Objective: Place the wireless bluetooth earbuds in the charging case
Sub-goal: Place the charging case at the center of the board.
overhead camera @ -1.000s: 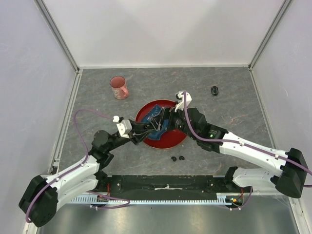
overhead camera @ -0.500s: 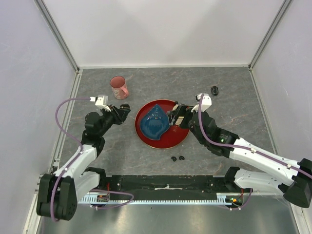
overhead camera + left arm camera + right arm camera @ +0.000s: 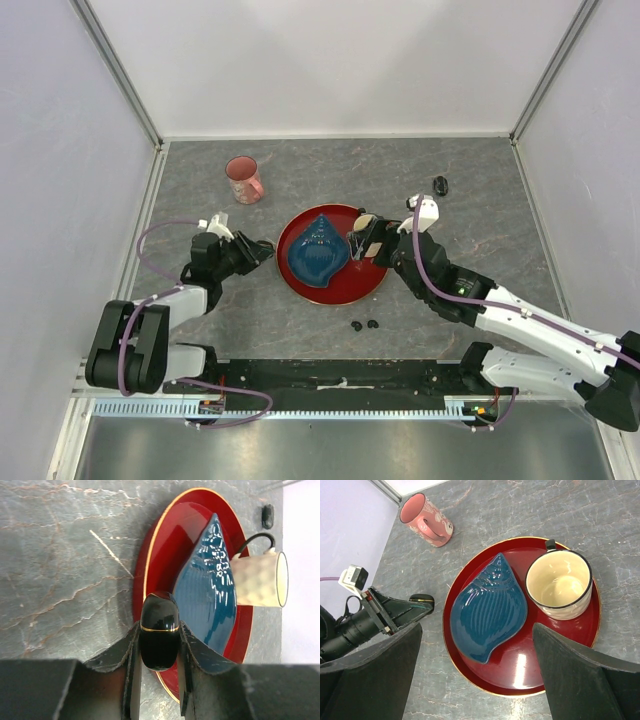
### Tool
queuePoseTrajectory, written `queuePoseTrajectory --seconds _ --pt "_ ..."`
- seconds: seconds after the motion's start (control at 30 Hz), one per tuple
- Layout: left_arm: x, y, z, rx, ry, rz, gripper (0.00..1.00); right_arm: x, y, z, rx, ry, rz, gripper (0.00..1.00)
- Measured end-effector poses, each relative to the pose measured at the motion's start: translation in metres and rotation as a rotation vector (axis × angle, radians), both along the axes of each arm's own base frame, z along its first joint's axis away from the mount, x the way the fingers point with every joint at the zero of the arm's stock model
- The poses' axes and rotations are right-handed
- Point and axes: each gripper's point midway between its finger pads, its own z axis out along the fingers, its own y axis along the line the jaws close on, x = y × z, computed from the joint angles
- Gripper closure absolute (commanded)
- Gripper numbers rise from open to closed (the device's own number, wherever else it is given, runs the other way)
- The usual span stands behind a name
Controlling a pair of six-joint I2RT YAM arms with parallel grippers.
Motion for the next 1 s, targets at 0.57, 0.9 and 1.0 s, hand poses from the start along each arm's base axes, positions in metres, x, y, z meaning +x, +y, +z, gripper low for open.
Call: queuePoseTrajectory --seconds 0.57,0.9,1.0 --pt "-0.003 0.014 -0.045 0.05 0.165 0.074 0.82 0.0 -0.008 -0.003 -0.005 0.002 -0.015 0.02" --pt "-0.002 0.021 -0.044 0.078 0.189 0.112 0.34 0.002 -0.01 -0.007 -0.015 0.011 -0.021 0.02" --pt "0.001 0.027 -0.031 0.097 0.144 0.131 0.28 0.002 -0.011 -0.008 -0.023 0.012 -0.021 0.02"
